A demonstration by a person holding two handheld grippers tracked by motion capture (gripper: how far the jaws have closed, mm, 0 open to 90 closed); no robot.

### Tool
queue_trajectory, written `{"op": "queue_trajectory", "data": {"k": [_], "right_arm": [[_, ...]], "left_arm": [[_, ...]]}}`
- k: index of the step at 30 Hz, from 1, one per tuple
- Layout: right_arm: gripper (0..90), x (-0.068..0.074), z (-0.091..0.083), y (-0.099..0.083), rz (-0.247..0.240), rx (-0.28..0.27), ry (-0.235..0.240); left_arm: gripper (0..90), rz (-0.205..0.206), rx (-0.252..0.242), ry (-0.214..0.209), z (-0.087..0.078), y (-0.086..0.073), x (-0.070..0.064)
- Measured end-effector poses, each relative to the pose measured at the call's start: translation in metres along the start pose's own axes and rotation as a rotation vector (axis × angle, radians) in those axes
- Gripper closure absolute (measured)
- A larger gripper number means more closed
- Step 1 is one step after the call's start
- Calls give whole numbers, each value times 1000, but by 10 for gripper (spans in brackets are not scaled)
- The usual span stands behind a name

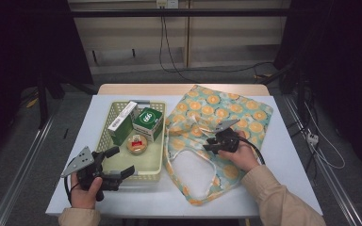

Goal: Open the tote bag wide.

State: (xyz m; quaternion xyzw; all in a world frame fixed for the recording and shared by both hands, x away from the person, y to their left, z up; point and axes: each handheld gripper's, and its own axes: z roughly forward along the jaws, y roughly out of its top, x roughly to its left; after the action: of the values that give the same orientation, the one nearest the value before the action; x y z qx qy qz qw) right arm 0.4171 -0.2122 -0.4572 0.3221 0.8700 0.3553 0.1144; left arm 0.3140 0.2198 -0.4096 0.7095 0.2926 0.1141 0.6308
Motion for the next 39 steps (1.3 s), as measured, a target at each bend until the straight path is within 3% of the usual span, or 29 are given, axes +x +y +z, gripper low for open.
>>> {"op": "queue_trajectory", "data": {"k": [6,8,10,12,14,17,20,22,30,35,39], "right_arm": [[863,-5,1,-1,35,-16,-24],[892,-5,0,-1,46,-13,-24],[900,-5,-1,0,58,-8,-17],[900,-4,-5,3,86,-9,23],[900,-2,-11,6,83,-15,35],[900,1,-20,11,102,-48,75],[900,3,-27,18,83,-66,86],[900,-1,-31,21,99,-86,90],[900,-36,-38,21,168,-114,-18],[900,-53,-29,14,229,-112,-47],[900,-60,-22,17,211,-103,-79]], "left_arm": [[37,0,0,-6,3,0,0],[37,2,1,-8,4,1,1],[37,2,1,-10,4,1,1],[37,2,1,-11,4,0,1],[37,1,0,-9,4,0,1],[37,4,-3,-6,4,2,1],[37,3,-6,-6,5,3,0],[37,5,-3,-8,6,3,-1],[37,6,2,-12,7,2,0],[37,5,2,-19,8,2,0],[37,6,4,-18,8,2,0]]}}
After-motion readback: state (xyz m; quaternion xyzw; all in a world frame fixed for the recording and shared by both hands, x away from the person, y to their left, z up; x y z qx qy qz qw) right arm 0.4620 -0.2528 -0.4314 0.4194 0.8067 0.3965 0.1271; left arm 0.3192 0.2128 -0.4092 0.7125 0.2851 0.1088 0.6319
